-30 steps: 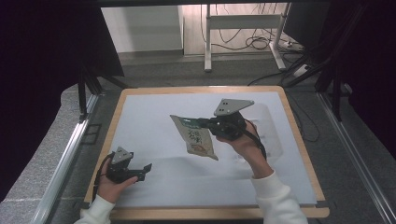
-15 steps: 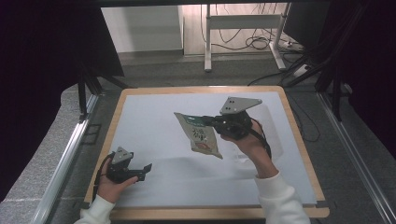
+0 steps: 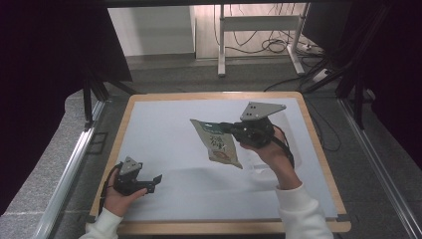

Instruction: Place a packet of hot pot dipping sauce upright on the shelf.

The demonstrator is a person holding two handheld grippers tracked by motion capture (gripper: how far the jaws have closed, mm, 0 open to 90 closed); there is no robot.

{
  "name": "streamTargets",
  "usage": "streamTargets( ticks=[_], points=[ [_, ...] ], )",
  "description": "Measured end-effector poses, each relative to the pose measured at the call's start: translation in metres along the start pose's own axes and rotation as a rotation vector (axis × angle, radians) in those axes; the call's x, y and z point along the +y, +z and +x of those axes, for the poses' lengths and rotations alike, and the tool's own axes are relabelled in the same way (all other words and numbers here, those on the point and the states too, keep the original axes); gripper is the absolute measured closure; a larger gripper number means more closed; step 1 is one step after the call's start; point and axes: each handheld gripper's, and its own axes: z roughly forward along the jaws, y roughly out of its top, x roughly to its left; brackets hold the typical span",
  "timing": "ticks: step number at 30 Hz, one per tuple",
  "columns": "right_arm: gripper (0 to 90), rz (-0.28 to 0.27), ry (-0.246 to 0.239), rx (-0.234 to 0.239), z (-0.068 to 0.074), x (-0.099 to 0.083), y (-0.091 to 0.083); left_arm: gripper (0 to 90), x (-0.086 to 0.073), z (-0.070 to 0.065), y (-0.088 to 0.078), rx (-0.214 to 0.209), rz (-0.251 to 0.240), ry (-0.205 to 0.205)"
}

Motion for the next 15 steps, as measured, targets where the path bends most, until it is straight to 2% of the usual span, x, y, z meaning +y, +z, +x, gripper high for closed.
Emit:
streamTargets(
  ticks=[15],
  points=[
    [89.8, -0.016, 0.017, -0.028, -0.009, -0.001, -0.02, 10.9, 0.0, 0.0, 0.0, -0.001, -0.001, -0.001]
  ],
)
